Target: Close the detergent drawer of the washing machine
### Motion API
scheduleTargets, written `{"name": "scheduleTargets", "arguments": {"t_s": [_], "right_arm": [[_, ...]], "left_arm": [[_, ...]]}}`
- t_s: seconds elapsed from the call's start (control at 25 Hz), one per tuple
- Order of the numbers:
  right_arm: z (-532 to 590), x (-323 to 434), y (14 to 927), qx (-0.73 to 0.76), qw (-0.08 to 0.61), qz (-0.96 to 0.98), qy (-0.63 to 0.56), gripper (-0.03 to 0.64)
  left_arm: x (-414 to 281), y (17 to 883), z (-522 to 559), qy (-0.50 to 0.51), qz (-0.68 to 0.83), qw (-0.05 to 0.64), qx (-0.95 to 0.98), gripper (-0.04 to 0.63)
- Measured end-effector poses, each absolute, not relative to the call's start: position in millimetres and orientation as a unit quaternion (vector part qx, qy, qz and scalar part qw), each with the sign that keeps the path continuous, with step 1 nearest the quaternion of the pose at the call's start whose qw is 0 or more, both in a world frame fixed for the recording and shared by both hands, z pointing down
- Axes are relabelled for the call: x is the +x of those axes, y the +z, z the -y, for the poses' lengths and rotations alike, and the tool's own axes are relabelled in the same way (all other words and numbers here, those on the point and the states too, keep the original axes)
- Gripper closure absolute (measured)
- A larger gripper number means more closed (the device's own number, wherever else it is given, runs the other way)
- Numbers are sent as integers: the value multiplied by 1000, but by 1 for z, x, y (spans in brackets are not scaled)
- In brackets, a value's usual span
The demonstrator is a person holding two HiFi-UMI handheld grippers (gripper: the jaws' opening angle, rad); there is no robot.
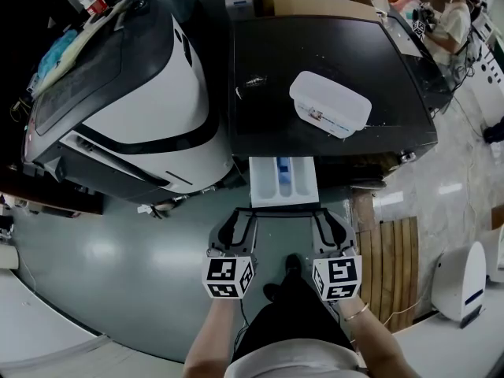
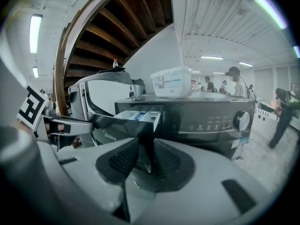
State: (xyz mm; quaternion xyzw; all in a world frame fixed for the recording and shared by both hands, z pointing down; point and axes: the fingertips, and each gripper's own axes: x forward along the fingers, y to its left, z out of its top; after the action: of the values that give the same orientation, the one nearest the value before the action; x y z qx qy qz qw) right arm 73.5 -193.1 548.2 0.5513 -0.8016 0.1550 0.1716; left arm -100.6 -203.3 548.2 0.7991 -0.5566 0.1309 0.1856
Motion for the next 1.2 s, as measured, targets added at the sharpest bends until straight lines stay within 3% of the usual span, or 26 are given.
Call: {"name": "scheduleTargets", "arguments": {"t_s": [1.2], "right_arm": [[247, 71, 547, 565, 171, 793, 153, 526]], "left_arm": [[-102, 547, 257, 129, 570, 185, 790, 446]]}}
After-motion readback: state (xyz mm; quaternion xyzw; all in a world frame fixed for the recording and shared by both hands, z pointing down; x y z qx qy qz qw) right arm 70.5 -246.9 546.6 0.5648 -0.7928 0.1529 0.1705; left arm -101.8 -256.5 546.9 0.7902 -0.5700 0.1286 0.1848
